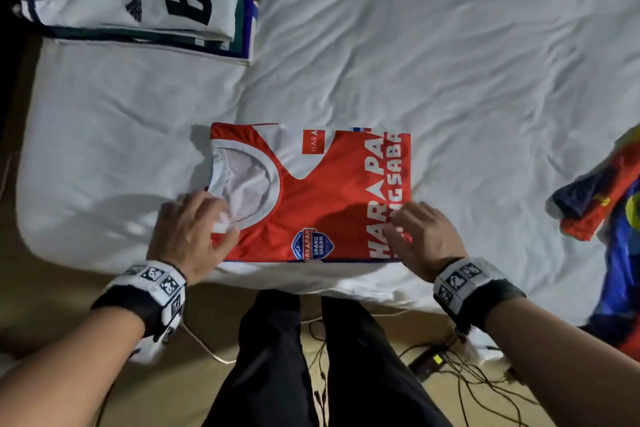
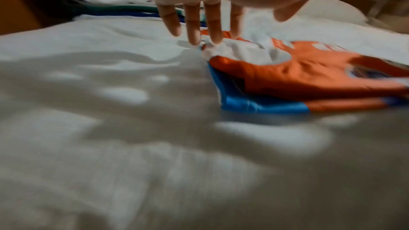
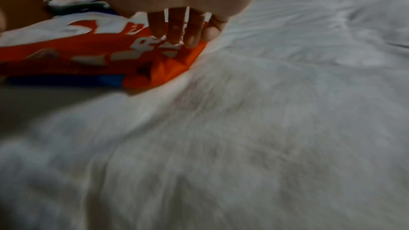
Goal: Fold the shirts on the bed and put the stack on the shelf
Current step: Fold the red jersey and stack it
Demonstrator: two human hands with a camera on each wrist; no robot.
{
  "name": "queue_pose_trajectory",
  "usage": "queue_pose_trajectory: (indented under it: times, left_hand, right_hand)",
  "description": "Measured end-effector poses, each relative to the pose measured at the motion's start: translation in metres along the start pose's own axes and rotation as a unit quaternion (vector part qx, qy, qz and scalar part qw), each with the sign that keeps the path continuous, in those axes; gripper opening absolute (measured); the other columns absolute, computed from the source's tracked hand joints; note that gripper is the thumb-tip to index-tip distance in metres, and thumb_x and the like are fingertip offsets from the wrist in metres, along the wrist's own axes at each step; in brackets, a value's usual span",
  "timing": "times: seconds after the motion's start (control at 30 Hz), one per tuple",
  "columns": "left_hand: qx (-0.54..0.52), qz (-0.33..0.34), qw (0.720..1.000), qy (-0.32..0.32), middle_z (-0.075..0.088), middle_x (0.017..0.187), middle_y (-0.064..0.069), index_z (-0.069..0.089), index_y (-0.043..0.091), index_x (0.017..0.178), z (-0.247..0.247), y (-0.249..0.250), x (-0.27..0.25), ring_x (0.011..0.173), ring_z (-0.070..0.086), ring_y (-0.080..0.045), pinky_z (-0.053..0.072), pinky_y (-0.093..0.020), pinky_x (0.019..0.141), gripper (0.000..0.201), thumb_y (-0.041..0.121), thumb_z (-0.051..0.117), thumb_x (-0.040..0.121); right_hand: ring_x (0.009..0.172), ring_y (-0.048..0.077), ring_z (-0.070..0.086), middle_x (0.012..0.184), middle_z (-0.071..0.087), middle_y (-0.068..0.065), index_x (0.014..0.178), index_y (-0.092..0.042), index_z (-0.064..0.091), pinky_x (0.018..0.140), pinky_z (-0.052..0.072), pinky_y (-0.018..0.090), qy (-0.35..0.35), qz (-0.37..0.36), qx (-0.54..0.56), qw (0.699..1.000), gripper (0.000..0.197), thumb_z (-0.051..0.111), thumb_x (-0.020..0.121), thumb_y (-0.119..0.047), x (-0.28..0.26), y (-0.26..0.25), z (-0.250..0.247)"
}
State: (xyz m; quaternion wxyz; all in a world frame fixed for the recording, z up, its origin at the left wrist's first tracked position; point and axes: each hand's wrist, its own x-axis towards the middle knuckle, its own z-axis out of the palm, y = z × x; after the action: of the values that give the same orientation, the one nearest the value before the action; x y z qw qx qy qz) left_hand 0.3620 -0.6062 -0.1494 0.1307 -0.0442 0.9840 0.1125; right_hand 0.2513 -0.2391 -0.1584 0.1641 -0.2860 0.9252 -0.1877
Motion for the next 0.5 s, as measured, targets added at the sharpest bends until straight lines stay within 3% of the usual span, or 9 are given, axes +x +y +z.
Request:
queue_pose_trajectory:
  times: [0.07,0.13,0.17,0.23,0.3,0.37,0.43,0.5]
  left_hand:
    - [-0.039,-0.133,0.99,0.007,0.06,0.099,-0.016,0.06,0.011,0.103,-0.004,-0.002,0.014,0.086,0.059,-0.039,0.045,-0.046,0.073,0.042,0.05,0.053,0.089]
    - [-0.09,-0.263,0.959,-0.055,0.061,0.114,-0.016,0.056,0.014,0.112,-0.006,-0.002,0.028,0.101,0.059,-0.039,0.046,-0.046,0.082,0.048,0.058,0.055,0.091]
    - [-0.116,-0.297,0.944,-0.08,0.061,0.12,-0.015,0.056,0.014,0.116,-0.005,-0.002,0.034,0.106,0.058,-0.039,0.046,-0.045,0.085,0.053,0.06,0.055,0.09]
    - [-0.179,-0.33,0.921,-0.101,0.06,0.127,-0.018,0.054,0.01,0.125,-0.002,-0.002,0.045,0.114,0.056,-0.039,0.045,-0.042,0.089,0.06,0.058,0.06,0.089]
    - [-0.225,-0.346,0.905,-0.101,0.061,0.123,-0.018,0.055,0.008,0.125,0.0,0.0,0.054,0.115,0.057,-0.039,0.043,-0.038,0.084,0.059,0.051,0.068,0.087]
    - [-0.258,-0.339,0.899,-0.105,0.064,0.104,-0.013,0.061,0.005,0.112,0.002,0.002,0.059,0.103,0.061,-0.038,0.042,-0.035,0.075,0.048,0.043,0.072,0.085]
    - [-0.285,-0.32,0.896,-0.116,0.063,0.084,-0.011,0.063,0.0,0.094,0.002,0.007,0.061,0.083,0.062,-0.034,0.04,-0.033,0.062,0.037,0.034,0.073,0.086]
    - [-0.3,-0.304,0.897,-0.115,0.059,0.078,-0.01,0.06,0.0,0.09,0.0,0.014,0.06,0.071,0.056,-0.026,0.036,-0.031,0.057,0.029,0.027,0.069,0.09]
  right_hand:
    - [0.083,0.02,0.054,0.1,0.059,0.002,0.102,-0.013,0.06,0.075,0.051,0.038,-0.001,0.14,0.022,0.99,0.033,0.046,0.097,-0.042,0.016,0.002,-0.006]
    - [0.098,0.021,0.058,0.118,0.057,0.003,0.126,-0.014,0.053,0.085,0.05,0.037,-0.05,0.287,0.055,0.955,0.045,0.05,0.096,-0.049,0.03,0.004,-0.008]
    - [0.102,0.022,0.06,0.123,0.059,0.003,0.131,-0.014,0.049,0.088,0.05,0.037,-0.071,0.329,0.075,0.939,0.053,0.053,0.094,-0.052,0.035,0.005,-0.007]
    - [0.097,0.02,0.063,0.118,0.065,0.004,0.129,-0.014,0.051,0.084,0.053,0.035,-0.088,0.365,0.119,0.919,0.057,0.06,0.09,-0.055,0.043,0.002,-0.004]
    - [0.096,0.021,0.063,0.11,0.064,0.0,0.125,-0.014,0.053,0.08,0.051,0.032,-0.097,0.38,0.155,0.907,0.055,0.067,0.086,-0.051,0.048,-0.002,-0.001]
    - [0.102,0.022,0.063,0.107,0.059,-0.002,0.125,-0.012,0.053,0.084,0.051,0.033,-0.097,0.388,0.179,0.899,0.057,0.073,0.083,-0.044,0.051,-0.005,0.001]
    - [0.1,0.023,0.065,0.109,0.065,0.0,0.121,-0.012,0.056,0.089,0.055,0.039,-0.1,0.389,0.205,0.893,0.054,0.077,0.08,-0.04,0.053,-0.004,0.004]
    - [0.094,0.024,0.067,0.108,0.069,0.004,0.115,-0.014,0.059,0.088,0.056,0.044,-0.108,0.378,0.219,0.893,0.043,0.076,0.081,-0.035,0.053,-0.006,0.006]
